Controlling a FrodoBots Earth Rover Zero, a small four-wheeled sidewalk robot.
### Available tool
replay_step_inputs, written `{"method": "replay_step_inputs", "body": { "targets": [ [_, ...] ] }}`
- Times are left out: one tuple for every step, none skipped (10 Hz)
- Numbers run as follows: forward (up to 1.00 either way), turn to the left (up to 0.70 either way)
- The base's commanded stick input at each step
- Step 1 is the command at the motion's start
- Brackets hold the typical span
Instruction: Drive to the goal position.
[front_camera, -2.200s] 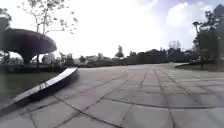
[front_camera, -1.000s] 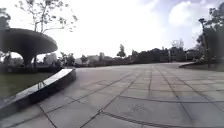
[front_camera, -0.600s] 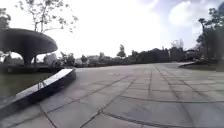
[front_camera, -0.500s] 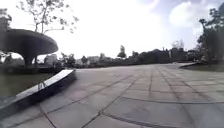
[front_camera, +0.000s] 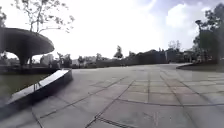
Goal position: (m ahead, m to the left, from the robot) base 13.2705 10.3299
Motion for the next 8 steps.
{"method": "replay_step_inputs", "body": {
  "targets": [
    [0.0, 0.0],
    [0.0, 0.0],
    [0.0, 0.0],
    [0.0, 0.0],
    [0.0, 0.0],
    [0.0, 0.0],
    [0.0, 0.0],
    [0.0, 0.0]
  ]
}}
